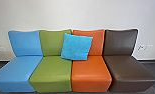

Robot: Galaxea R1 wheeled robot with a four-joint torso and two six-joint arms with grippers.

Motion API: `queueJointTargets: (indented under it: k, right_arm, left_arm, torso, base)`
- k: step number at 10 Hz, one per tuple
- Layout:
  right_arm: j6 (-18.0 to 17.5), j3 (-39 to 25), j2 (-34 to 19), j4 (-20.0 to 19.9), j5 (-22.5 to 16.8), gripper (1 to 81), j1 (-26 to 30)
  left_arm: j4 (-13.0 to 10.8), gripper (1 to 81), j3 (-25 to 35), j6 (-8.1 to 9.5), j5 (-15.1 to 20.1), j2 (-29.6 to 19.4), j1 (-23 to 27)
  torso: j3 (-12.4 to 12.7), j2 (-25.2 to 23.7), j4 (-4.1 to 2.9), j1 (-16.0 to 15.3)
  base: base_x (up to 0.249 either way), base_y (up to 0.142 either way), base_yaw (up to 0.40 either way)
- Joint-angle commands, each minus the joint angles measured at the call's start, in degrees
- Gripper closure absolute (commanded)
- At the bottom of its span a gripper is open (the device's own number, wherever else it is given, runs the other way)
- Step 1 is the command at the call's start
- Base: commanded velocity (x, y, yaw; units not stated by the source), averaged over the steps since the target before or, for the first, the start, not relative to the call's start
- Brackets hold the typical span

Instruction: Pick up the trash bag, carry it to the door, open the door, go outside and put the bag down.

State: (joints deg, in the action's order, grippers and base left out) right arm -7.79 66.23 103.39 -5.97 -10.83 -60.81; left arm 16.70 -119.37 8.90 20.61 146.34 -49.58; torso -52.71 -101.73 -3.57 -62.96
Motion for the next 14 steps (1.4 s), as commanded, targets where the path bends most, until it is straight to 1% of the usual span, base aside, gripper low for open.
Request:
queueJointTargets:
  k: [1, 2, 3, 4, 5, 6, 7, 9, 10, 11, 13, 14]
  right_arm:
    - [-0.3, -2.0, -3.0, -1.2, -3.3, 1.0, 4.0]
    - [-0.3, -1.9, -3.0, -1.2, -3.3, 1.0, 4.0]
    - [-0.3, -2.0, -2.9, -1.4, -3.3, 1.0, 4.0]
    - [-0.6, -1.9, -2.8, -1.3, -3.3, 1.0, 4.0]
    - [-0.9, -1.8, -2.8, -1.3, -3.3, 1.0, 4.0]
    - [-1.0, -1.8, -2.8, -1.4, -3.3, 1.0, 4.2]
    - [-1.0, -2.0, -3.0, -1.3, -3.3, 1.0, 4.2]
    - [-1.0, -2.3, -3.2, -1.3, -3.3, 1.0, 4.7]
    - [-1.0, -2.3, -3.2, -1.4, -3.3, 1.0, 5.1]
    - [-1.6, -2.6, -3.5, -1.4, -3.3, 1.0, 5.6]
    - [-2.7, -4.3, -5.0, -1.1, -3.4, 1.0, 7.3]
    - [-2.8, -4.5, -5.3, -1.1, -3.3, 1.0, 7.3]
  left_arm:
    - [1.1, 1.0, 0.5, 0.06, 4.6, -0.4, 7.1]
    - [1.1, 1.0, 0.5, 0.24, 4.8, 0.3, 7.1]
    - [1.4, 1.0, 0.5, 3.86, 4.8, 1.1, 7.2]
    - [2.2, 1.0, 0.5, 7.58, 5.0, 1.2, 7.1]
    - [3.4, 1.0, 0.5, 11.67, 4.9, 1.4, 6.9]
    - [3.9, 1.0, 0.5, 13.94, 4.9, 1.6, 6.9]
    - [3.7, 1.0, 0.0, 14.13, 4.8, 1.9, 6.9]
    - [3.3, 1.0, -3.4, 14.21, 5.0, 2.7, 7.1]
    - [3.3, 1.0, -3.9, 14.22, 5.6, 2.8, 7.2]
    - [3.3, 1.0, -3.9, 14.22, 6.2, 2.9, 7.2]
    - [3.2, 1.0, -3.9, 14.22, 6.3, 2.7, 8.2]
    - [3.4, 1.0, -3.9, 14.22, 6.3, 2.6, 8.7]
  torso:
    - [0.0, -5.7, 0.00, -3.6]
    - [0.0, -7.4, 0.00, -4.7]
    - [0.0, -9.2, 0.00, -5.9]
    - [0.0, -11.4, 0.00, -7.2]
    - [0.0, -13.4, 0.00, -8.5]
    - [0.0, -15.5, 0.00, -9.8]
    - [0.0, -17.2, 0.00, -10.9]
    - [0.0, -21.5, 0.00, -13.6]
    - [0.0, -23.5, 0.00, -14.8]
    - [-5.3, -25.4, 0.00, -16.0]
    - [-5.9, -28.8, 0.00, -18.0]
    - [-7.0, -30.1, 0.00, -18.9]
  base:
    - [0.000, 0.000, 0.000]
    - [0.000, 0.000, 0.000]
    - [0.000, 0.000, 0.000]
    - [0.000, 0.000, 0.000]
    - [0.000, 0.000, 0.000]
    - [0.000, 0.000, 0.000]
    - [0.000, 0.000, 0.000]
    - [0.000, 0.000, 0.000]
    - [0.000, 0.000, 0.000]
    - [0.000, 0.000, 0.000]
    - [0.000, 0.000, 0.000]
    - [0.000, 0.000, 0.000]
